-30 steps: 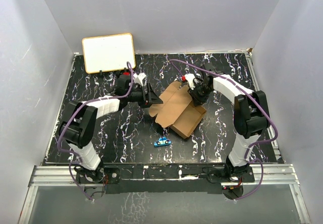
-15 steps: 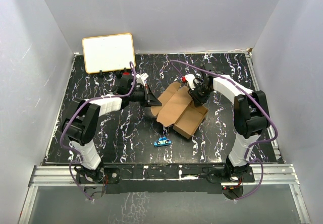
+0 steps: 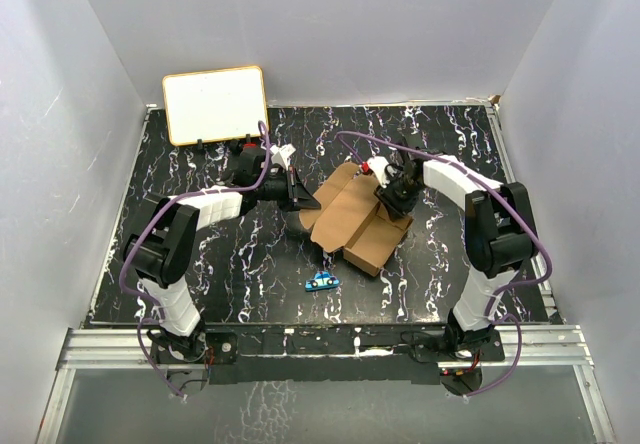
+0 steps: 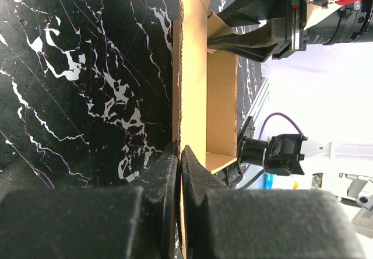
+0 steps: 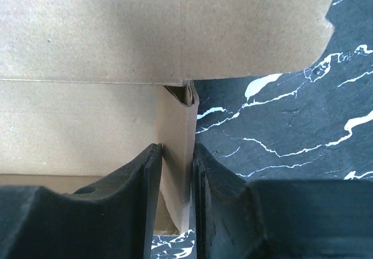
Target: Fold the paper box
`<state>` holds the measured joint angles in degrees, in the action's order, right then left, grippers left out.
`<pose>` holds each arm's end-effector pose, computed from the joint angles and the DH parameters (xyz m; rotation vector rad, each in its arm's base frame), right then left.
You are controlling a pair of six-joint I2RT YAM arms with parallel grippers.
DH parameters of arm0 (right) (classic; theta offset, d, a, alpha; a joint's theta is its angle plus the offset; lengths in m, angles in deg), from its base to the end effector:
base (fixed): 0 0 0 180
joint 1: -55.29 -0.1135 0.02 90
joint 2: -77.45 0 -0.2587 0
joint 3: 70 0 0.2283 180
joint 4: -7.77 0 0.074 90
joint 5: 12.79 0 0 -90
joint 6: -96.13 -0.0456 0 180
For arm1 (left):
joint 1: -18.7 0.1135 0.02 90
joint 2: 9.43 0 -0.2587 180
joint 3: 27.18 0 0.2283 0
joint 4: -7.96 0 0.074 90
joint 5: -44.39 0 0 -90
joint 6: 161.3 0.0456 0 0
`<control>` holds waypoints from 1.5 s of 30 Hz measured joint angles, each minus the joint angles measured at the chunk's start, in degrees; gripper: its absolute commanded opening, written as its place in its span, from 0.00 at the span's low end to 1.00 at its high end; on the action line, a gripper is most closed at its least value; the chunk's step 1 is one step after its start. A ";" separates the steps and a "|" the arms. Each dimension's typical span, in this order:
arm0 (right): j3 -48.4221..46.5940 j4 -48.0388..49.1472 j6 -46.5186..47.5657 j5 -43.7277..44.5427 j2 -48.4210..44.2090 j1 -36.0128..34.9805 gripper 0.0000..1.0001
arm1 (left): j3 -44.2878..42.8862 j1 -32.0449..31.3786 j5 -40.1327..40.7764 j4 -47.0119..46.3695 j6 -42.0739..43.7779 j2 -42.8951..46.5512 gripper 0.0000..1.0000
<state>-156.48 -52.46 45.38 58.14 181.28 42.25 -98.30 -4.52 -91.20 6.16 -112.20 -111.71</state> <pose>0.3132 0.0878 0.1823 -1.2937 2.5181 0.3932 0.3205 -0.1729 0.1962 0.1966 2.2617 -1.4696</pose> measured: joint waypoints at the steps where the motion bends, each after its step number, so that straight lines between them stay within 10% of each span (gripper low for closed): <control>1: 0.26 0.24 0.11 0.13 -0.24 0.00 0.30 | 0.00 0.00 0.00 -0.02 0.04 0.00 0.00; 13: 5.49 6.64 -0.92 3.56 -2.43 -0.22 0.08 | -0.09 -0.22 -0.07 -0.09 0.50 0.00 0.00; 45: 10.27 13.55 -3.34 7.30 -8.00 -1.92 0.27 | -1.88 -0.52 -0.07 1.27 2.14 0.00 0.00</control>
<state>-146.21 -38.91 42.03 65.44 173.28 40.33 -100.18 -5.05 -91.26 7.43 -110.06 -111.71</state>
